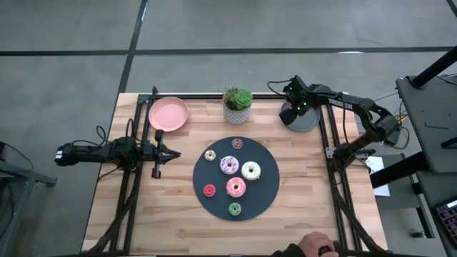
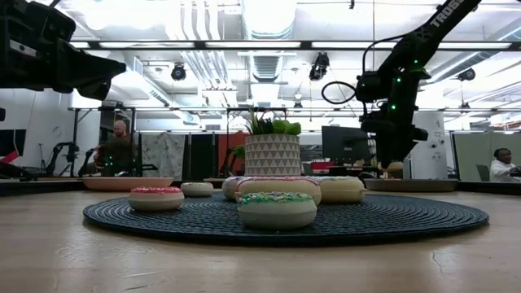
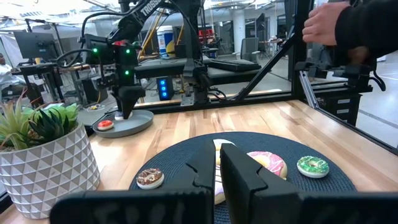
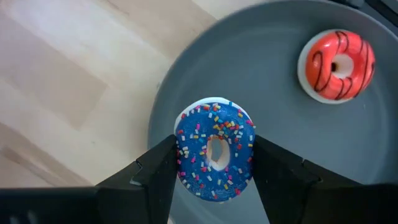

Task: Pick & Place donuts
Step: Put the small blue donut on the gray plate

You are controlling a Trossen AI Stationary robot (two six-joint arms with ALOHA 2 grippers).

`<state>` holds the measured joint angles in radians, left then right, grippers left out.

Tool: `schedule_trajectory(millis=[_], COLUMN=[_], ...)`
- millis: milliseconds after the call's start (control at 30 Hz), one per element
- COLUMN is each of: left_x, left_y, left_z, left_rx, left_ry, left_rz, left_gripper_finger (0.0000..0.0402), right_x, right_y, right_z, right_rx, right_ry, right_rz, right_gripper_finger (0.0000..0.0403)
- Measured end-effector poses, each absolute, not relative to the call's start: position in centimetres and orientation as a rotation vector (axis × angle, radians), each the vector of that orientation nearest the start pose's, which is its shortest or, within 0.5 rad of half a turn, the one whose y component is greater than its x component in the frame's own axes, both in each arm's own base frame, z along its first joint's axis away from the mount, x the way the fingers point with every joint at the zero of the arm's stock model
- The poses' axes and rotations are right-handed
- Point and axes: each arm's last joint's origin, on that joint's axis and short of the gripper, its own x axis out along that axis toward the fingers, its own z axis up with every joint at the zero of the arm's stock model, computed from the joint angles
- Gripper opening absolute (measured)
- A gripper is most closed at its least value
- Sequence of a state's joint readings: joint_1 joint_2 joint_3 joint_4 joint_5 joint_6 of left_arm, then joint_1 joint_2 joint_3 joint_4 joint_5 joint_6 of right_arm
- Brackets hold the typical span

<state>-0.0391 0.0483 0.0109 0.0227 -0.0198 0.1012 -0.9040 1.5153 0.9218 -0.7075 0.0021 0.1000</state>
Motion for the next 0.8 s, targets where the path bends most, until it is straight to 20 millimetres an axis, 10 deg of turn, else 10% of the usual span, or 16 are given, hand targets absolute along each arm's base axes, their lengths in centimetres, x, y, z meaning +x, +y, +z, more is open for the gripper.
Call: schedule_trajectory(millis=[800], left_x=[10.0], left_y=[-0.3], left_z=[16.6], left_rx=[0.102], left_ry=[0.014], left_rz=[-0.021], left_gripper_finger=[0.0000], right_x=[12.8], right_y=[-19.6], right_z=[18.1], right_rx=[0.772], right_ry=[1.122], right_rz=[-0.949], right_gripper_finger=[0.0183])
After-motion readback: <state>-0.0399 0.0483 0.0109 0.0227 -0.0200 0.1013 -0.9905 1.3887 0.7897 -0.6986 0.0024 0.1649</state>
